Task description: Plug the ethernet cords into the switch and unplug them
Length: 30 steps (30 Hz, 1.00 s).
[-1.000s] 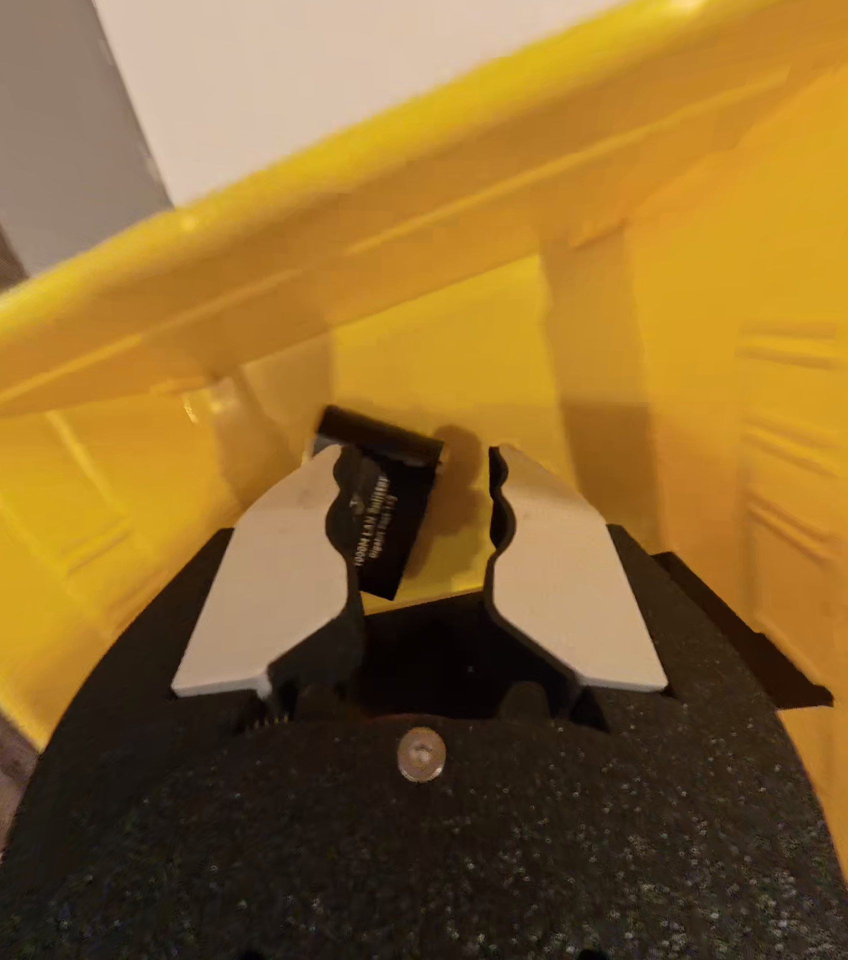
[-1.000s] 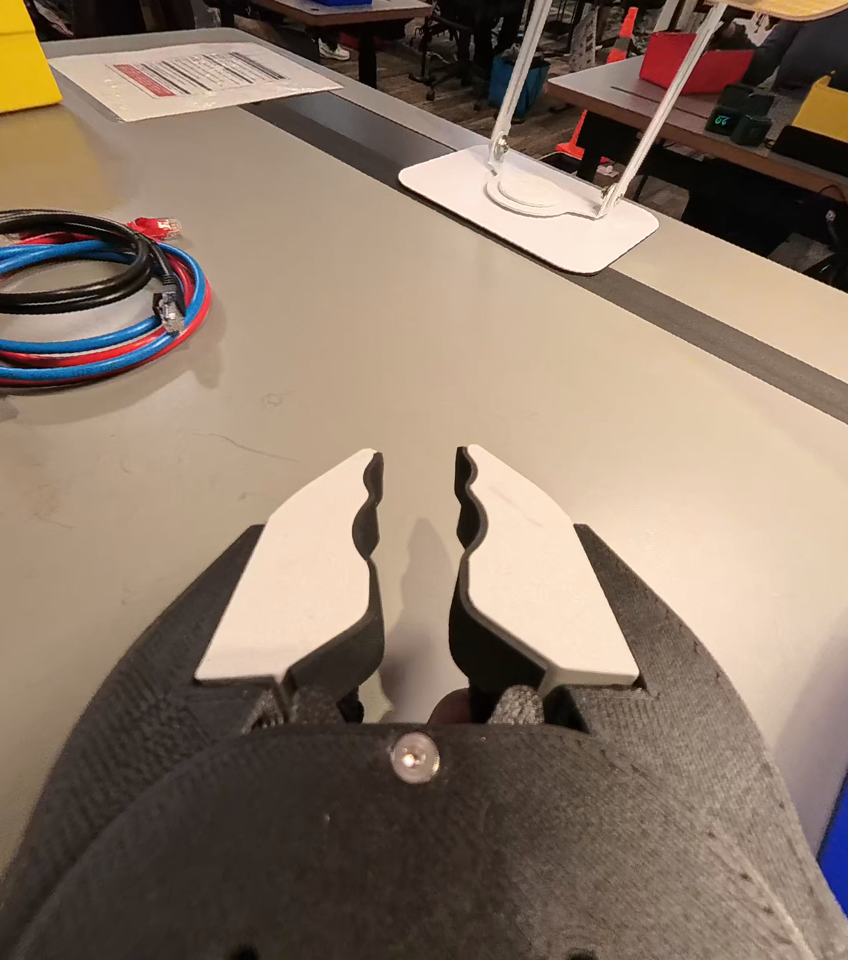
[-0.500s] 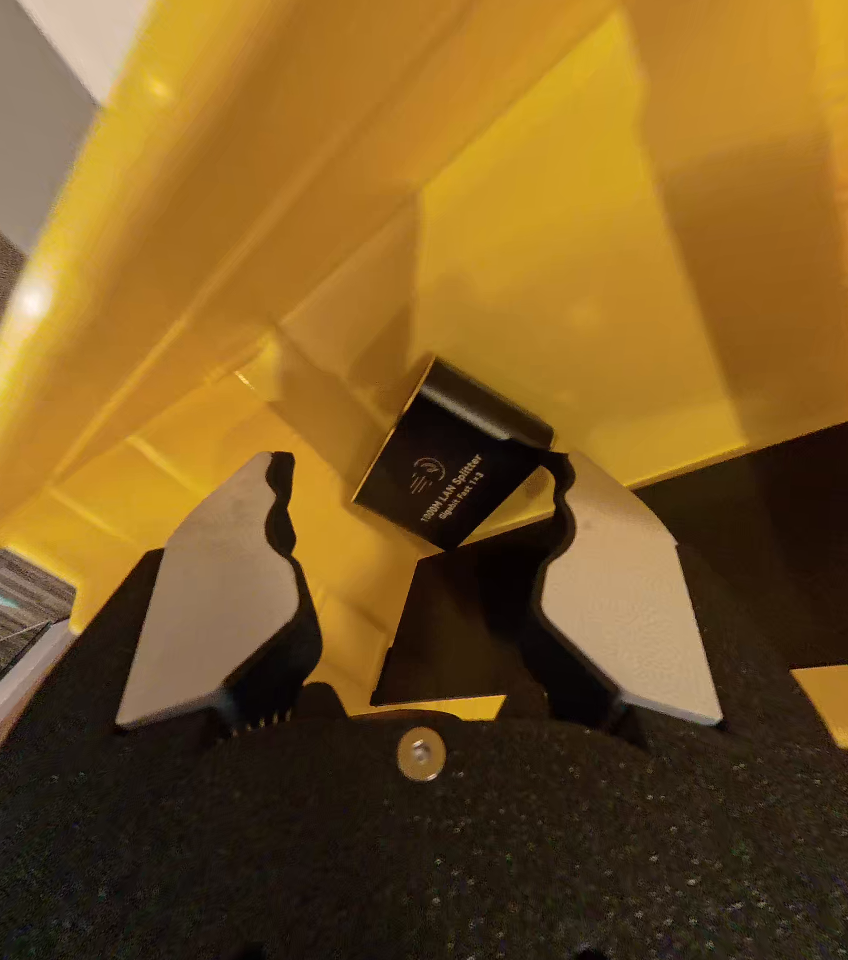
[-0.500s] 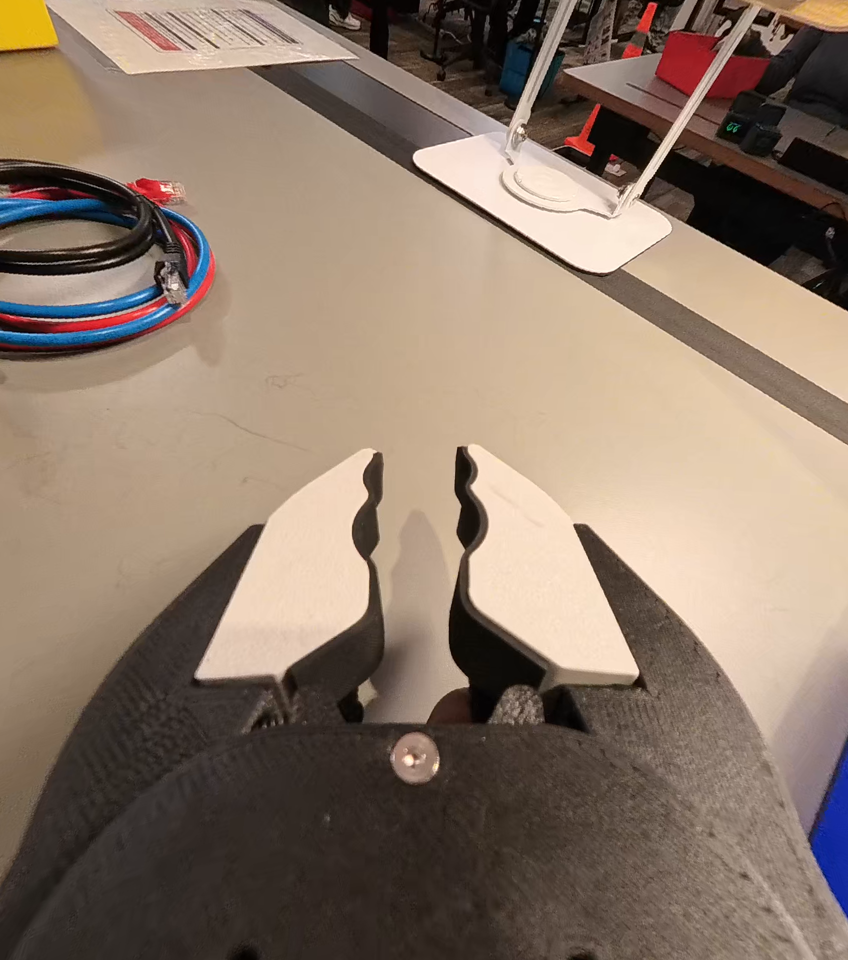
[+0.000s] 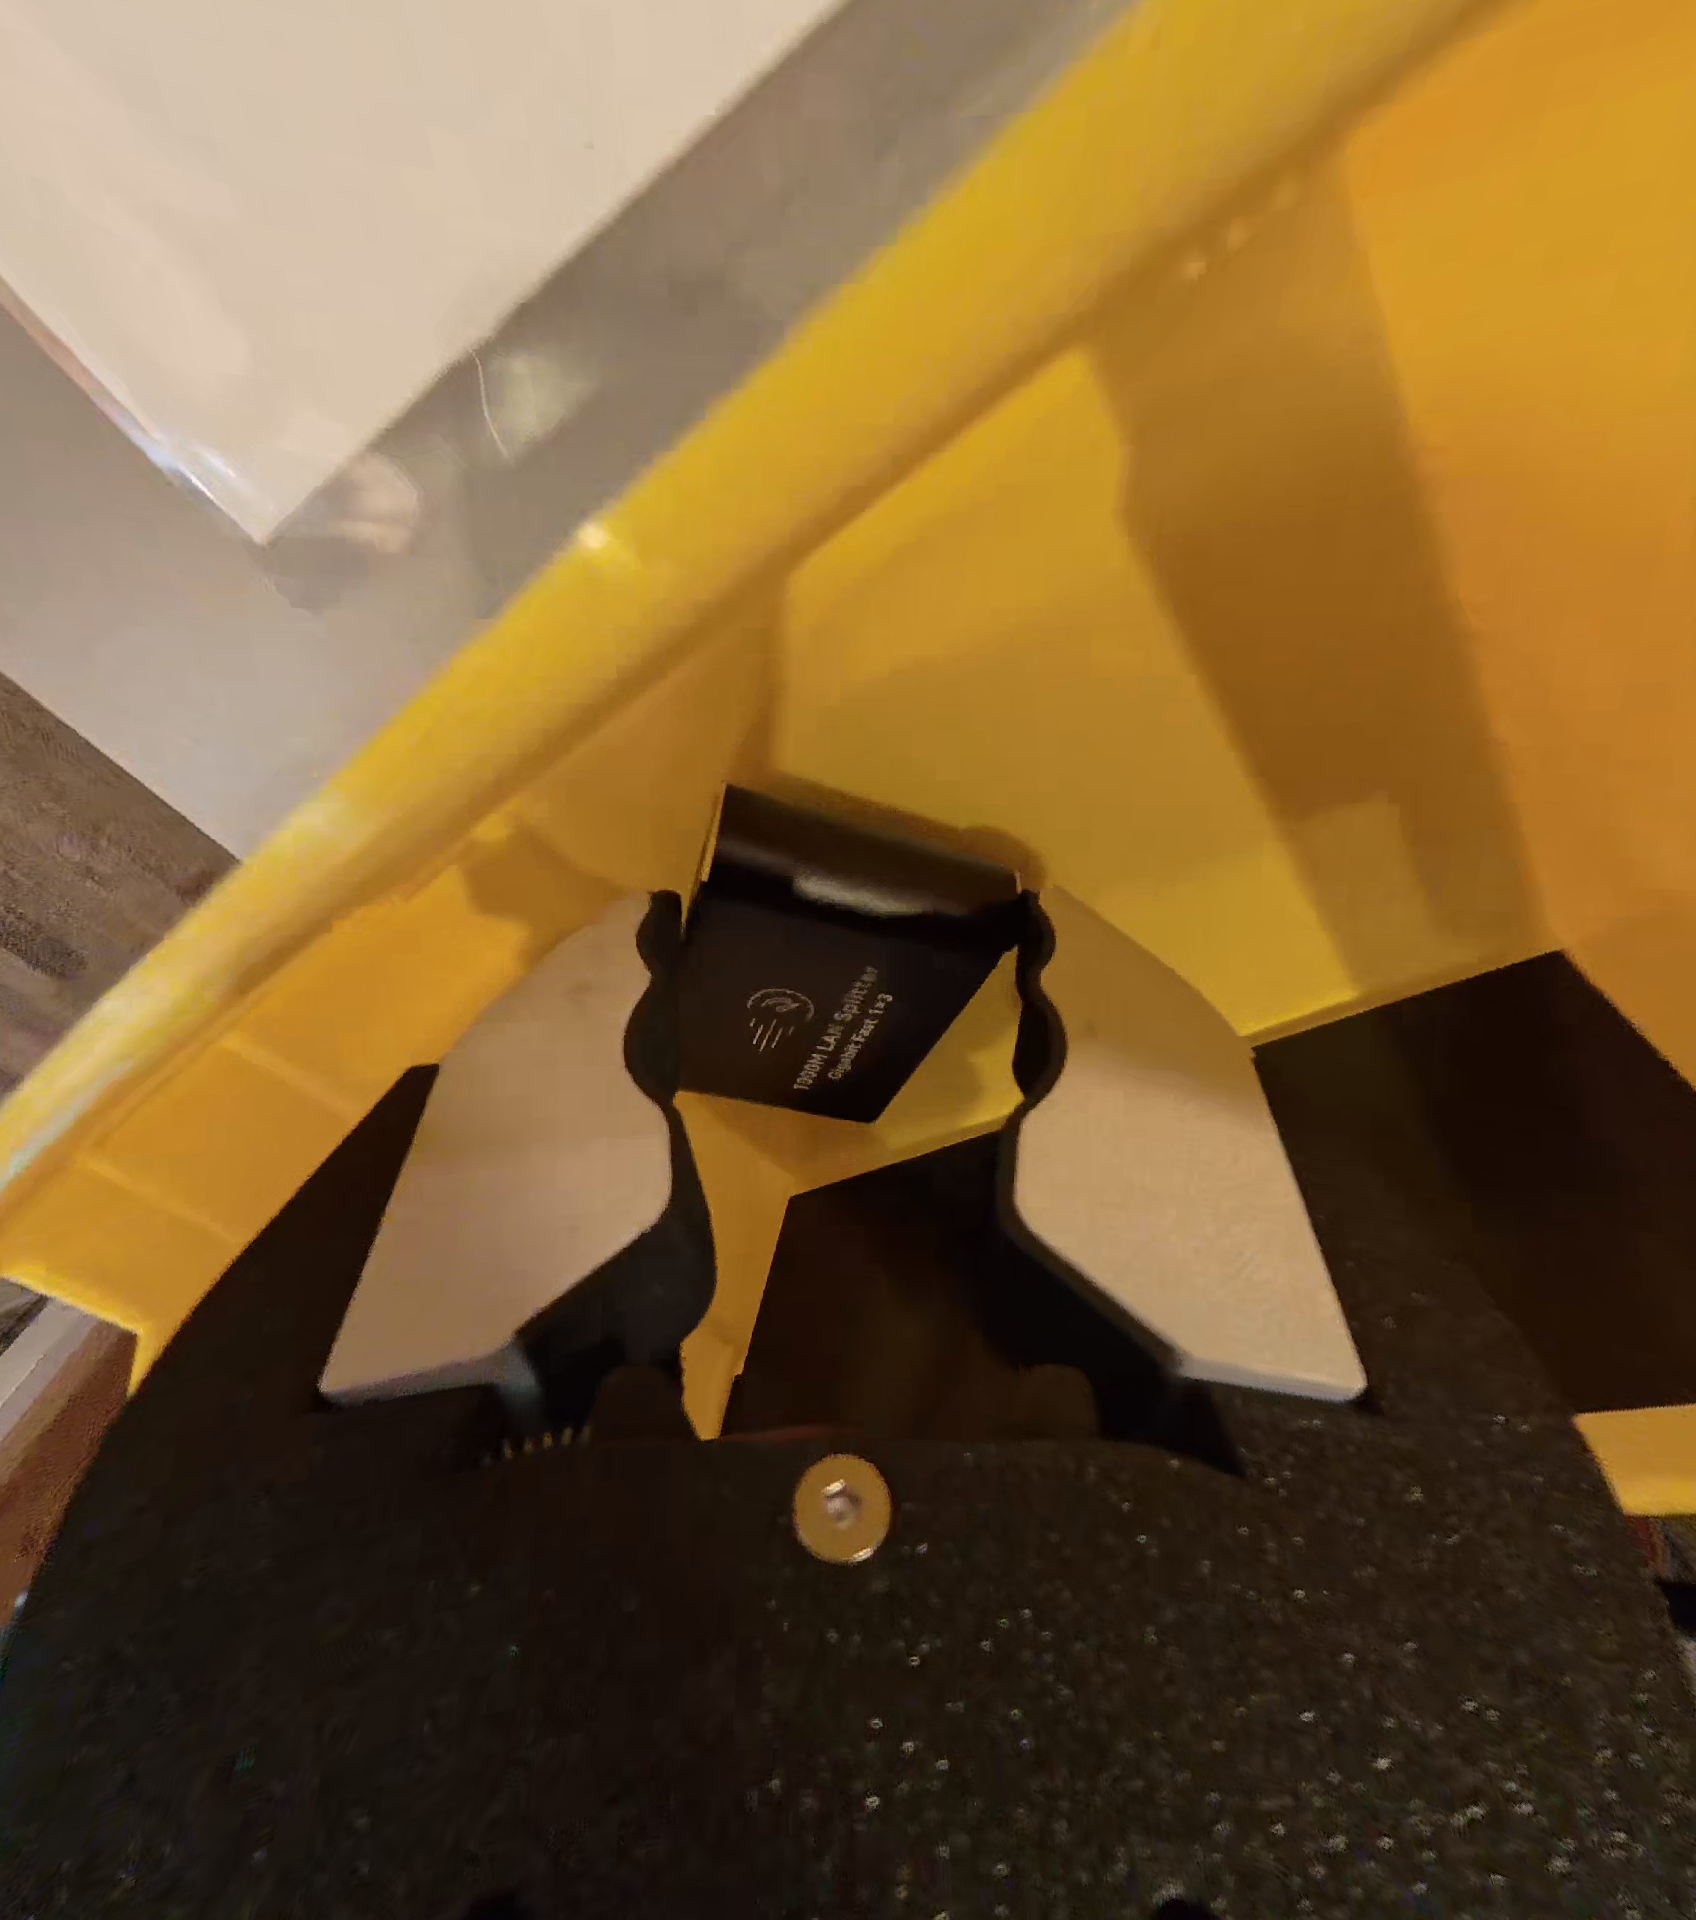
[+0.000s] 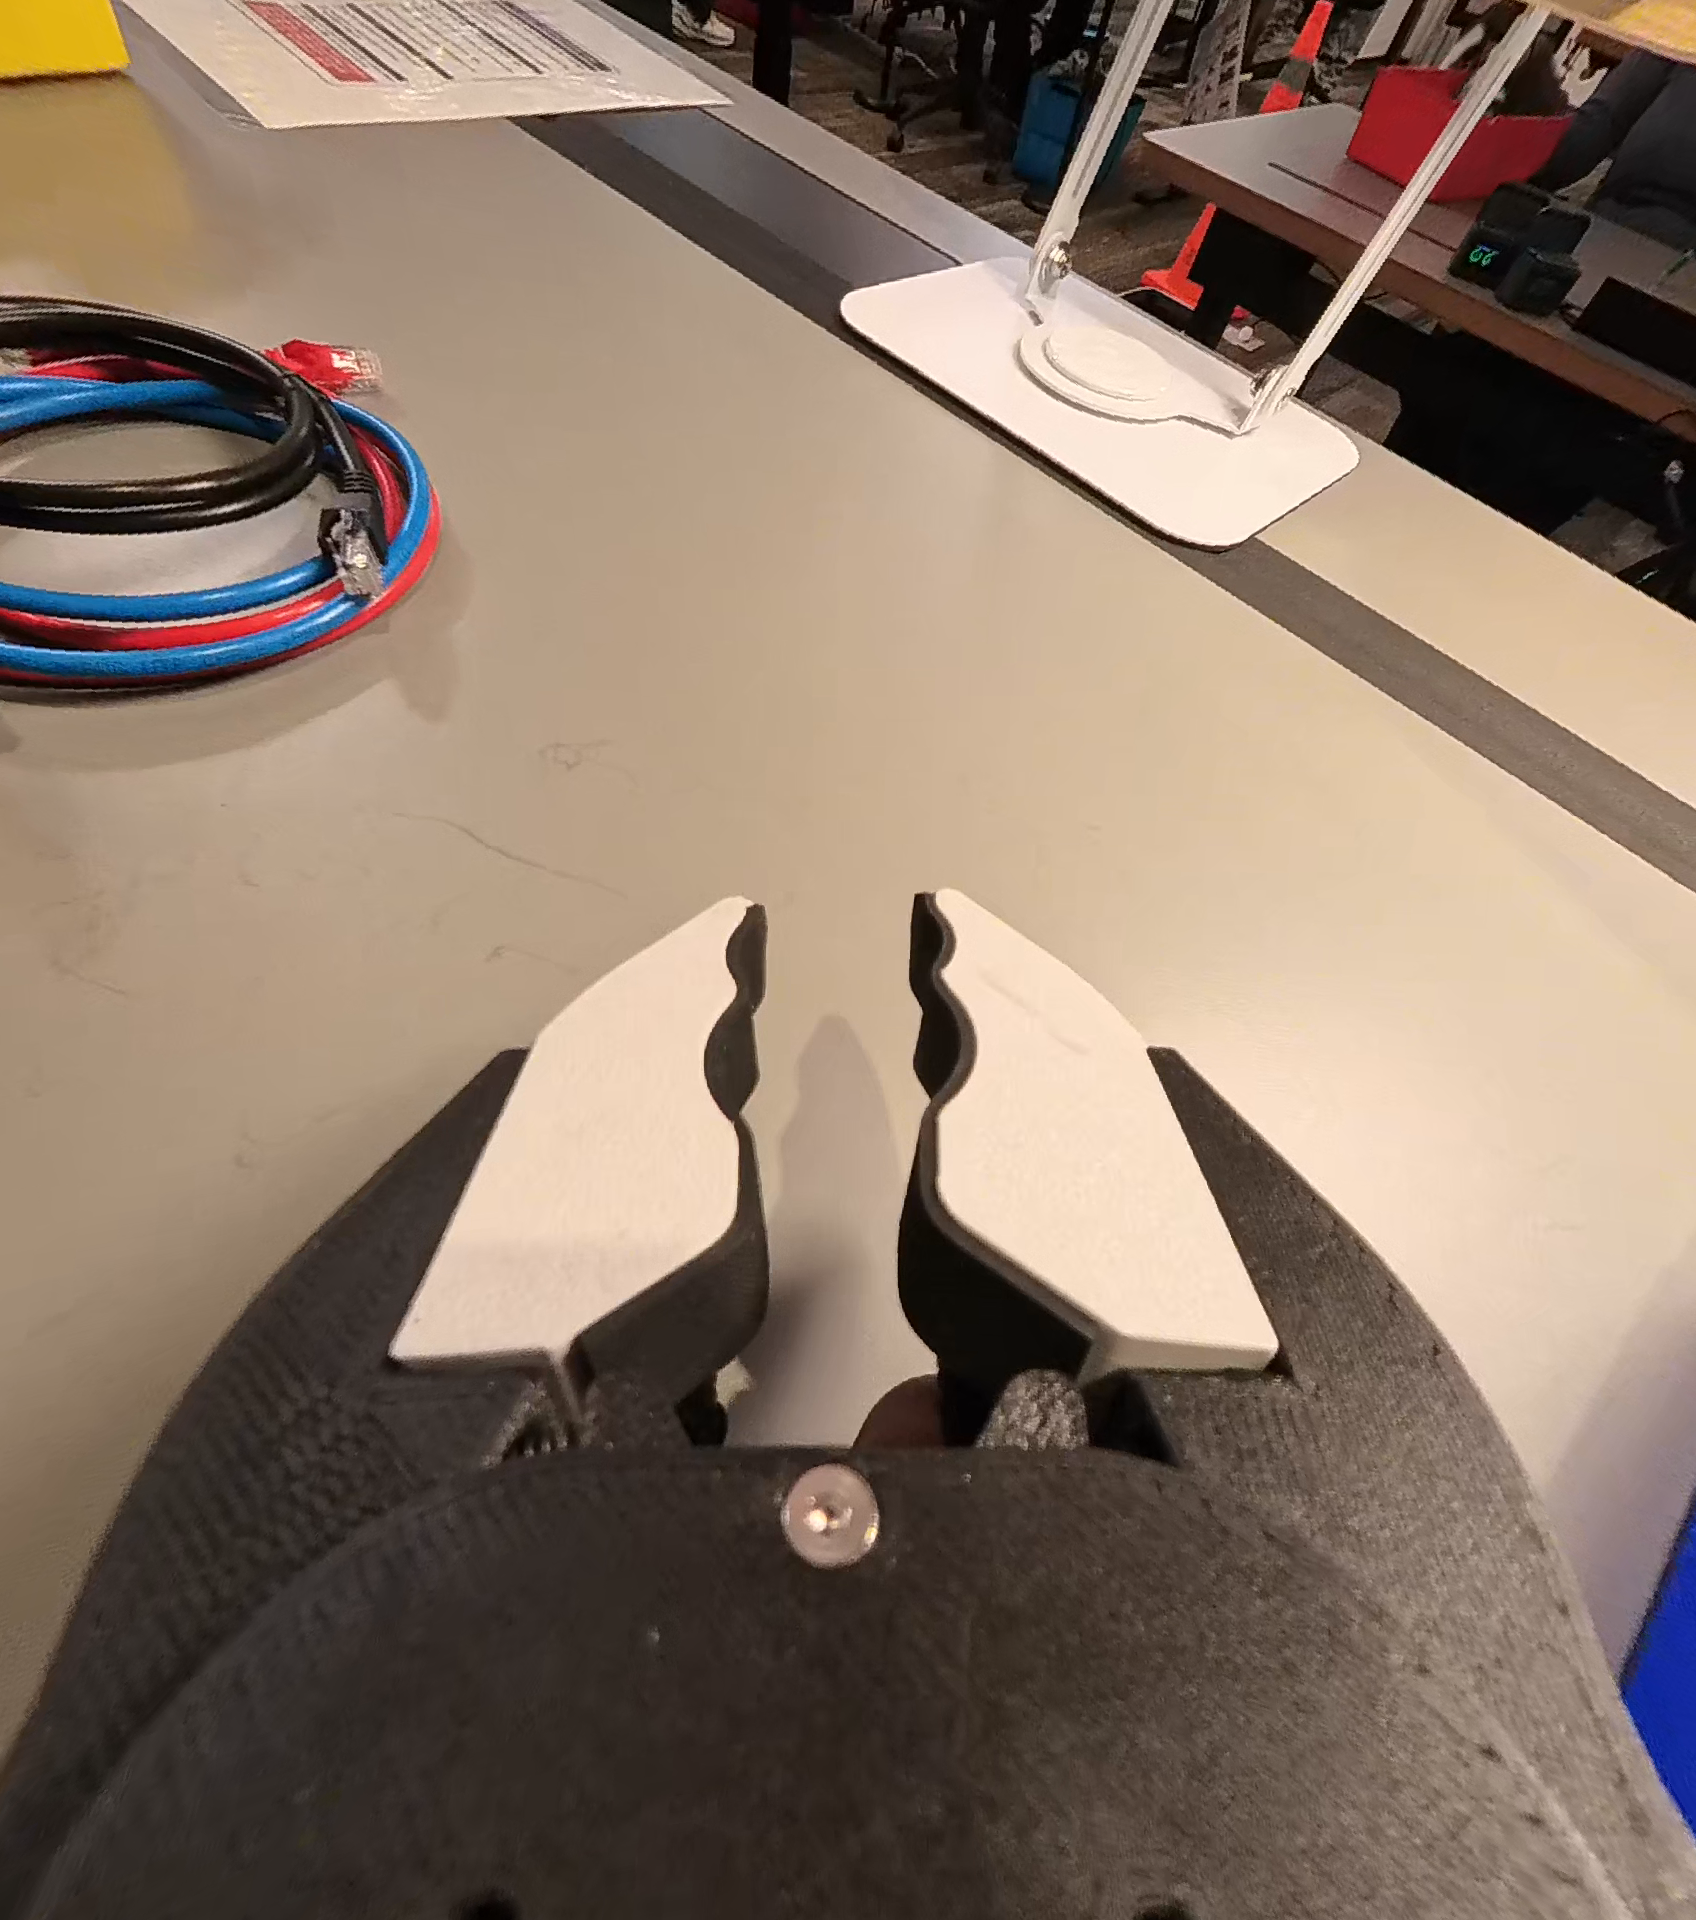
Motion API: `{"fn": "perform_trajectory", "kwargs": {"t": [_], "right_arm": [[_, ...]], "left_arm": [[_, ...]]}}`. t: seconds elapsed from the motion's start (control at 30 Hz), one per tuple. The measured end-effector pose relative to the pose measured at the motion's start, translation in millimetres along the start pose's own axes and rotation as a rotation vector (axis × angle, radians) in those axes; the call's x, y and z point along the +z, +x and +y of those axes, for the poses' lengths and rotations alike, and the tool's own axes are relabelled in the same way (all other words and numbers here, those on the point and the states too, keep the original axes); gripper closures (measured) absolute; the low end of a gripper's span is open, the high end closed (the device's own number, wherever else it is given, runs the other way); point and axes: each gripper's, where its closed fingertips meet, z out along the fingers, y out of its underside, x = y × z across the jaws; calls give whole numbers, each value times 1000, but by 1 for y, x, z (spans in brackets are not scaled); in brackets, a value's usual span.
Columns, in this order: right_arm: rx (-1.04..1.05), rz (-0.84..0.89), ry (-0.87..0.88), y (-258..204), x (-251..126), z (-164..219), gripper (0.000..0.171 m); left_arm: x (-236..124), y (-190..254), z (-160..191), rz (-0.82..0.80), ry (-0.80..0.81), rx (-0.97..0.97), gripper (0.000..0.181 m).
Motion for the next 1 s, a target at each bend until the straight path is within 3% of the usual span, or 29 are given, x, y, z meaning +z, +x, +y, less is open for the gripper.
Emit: {"fn": "perform_trajectory", "kwargs": {"t": [0.03, 0.4, 0.6, 0.73, 0.83, 0.9, 1.0], "right_arm": [[-2, 0, 0, 0, 0, 0, 144], [-5, 8, 4, 1, -1, 0, 144], [-15, 13, 2, 1, 0, 0, 144], [-17, 22, 5, 2, -1, -1, 144], [-24, 28, 11, 1, -1, -1, 144], [-30, 30, 17, 1, -2, -2, 144], [-36, 36, 28, 1, -3, -3, 144]], "left_arm": [[-5, 0, -4, -3, 39, -3, 119], [-86, 5, -19, -232, 520, -112, 119], [-164, 44, -33, -306, 803, -75, 119], [-219, 127, -76, -172, 1047, 69, 120], [-241, 219, -119, 68, 1209, 221, 120], [-240, 287, -146, 262, 1238, 341, 120], [-217, 384, -179, 526, 1159, 503, 120]]}}
